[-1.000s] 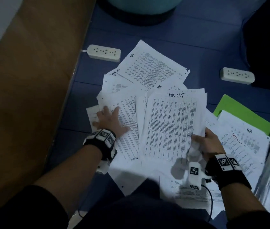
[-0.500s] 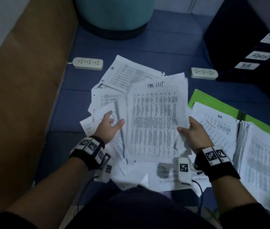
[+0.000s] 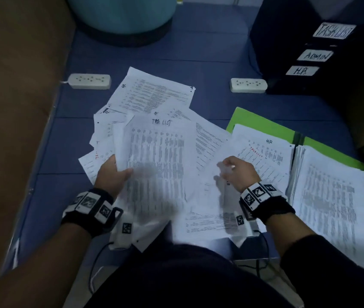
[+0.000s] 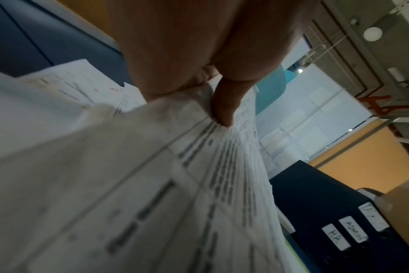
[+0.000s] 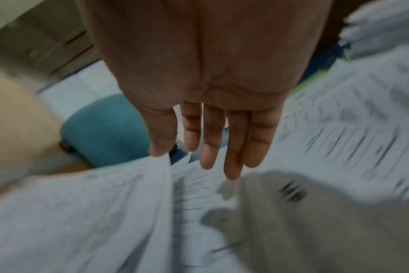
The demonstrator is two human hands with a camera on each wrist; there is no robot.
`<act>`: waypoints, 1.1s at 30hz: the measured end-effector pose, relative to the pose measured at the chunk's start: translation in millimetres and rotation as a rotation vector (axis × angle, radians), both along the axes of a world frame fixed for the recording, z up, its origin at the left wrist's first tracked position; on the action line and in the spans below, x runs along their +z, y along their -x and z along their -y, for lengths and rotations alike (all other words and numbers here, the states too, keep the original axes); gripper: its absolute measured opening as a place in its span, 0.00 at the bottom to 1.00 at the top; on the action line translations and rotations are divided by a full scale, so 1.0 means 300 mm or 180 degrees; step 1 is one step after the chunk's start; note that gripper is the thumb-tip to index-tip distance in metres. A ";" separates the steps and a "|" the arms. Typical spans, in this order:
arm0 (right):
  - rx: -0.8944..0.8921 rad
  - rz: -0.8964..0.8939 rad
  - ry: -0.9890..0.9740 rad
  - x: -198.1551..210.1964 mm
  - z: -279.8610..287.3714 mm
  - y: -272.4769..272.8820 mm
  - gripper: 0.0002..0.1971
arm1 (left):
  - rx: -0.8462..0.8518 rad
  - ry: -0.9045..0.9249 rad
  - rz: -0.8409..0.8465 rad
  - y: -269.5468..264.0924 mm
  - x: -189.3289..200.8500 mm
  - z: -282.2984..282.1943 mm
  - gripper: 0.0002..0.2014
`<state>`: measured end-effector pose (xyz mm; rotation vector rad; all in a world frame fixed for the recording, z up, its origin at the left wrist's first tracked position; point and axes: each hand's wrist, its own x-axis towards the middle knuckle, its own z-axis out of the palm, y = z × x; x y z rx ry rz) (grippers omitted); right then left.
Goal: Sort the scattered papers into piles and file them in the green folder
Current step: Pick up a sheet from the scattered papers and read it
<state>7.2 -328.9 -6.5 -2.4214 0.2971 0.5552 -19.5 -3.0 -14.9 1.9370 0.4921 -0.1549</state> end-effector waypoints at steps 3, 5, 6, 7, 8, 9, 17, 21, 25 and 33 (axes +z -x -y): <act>0.1062 -0.0145 0.0859 -0.022 0.011 -0.028 0.25 | 0.0226 0.0228 -0.0091 0.035 -0.003 0.010 0.13; 0.1557 -0.0079 0.1182 -0.054 -0.013 -0.052 0.26 | 0.0340 0.0461 -0.0164 0.059 0.000 0.022 0.14; 0.1684 -0.0026 0.1239 -0.074 -0.027 -0.060 0.27 | 0.0372 0.0521 -0.0212 0.069 -0.002 0.024 0.15; 0.1664 0.0028 0.1277 -0.097 -0.040 -0.066 0.29 | 0.0387 0.0544 -0.0241 0.076 -0.006 0.028 0.16; 0.1524 0.0095 0.1300 -0.121 -0.049 -0.074 0.31 | 0.0408 0.0527 -0.0281 0.083 -0.010 0.030 0.15; 0.1356 0.0204 0.1324 -0.135 -0.057 -0.080 0.34 | 0.0443 0.0516 -0.0301 0.088 -0.016 0.030 0.13; 0.2294 -0.0034 0.1324 -0.218 -0.127 -0.117 0.41 | 0.1045 0.0328 -0.0372 0.171 -0.046 0.003 0.15; 0.1944 0.0428 0.1123 -0.155 -0.127 -0.102 0.08 | 0.1191 -0.0147 -0.0337 0.183 -0.054 -0.010 0.28; 0.1220 0.0435 0.0689 -0.071 -0.098 -0.147 0.14 | 0.0907 -0.0448 0.0004 0.164 -0.023 -0.020 0.46; 0.0898 0.1039 -0.0334 0.105 -0.135 -0.120 0.12 | 0.0467 -0.0592 -0.0057 0.130 0.003 -0.037 0.24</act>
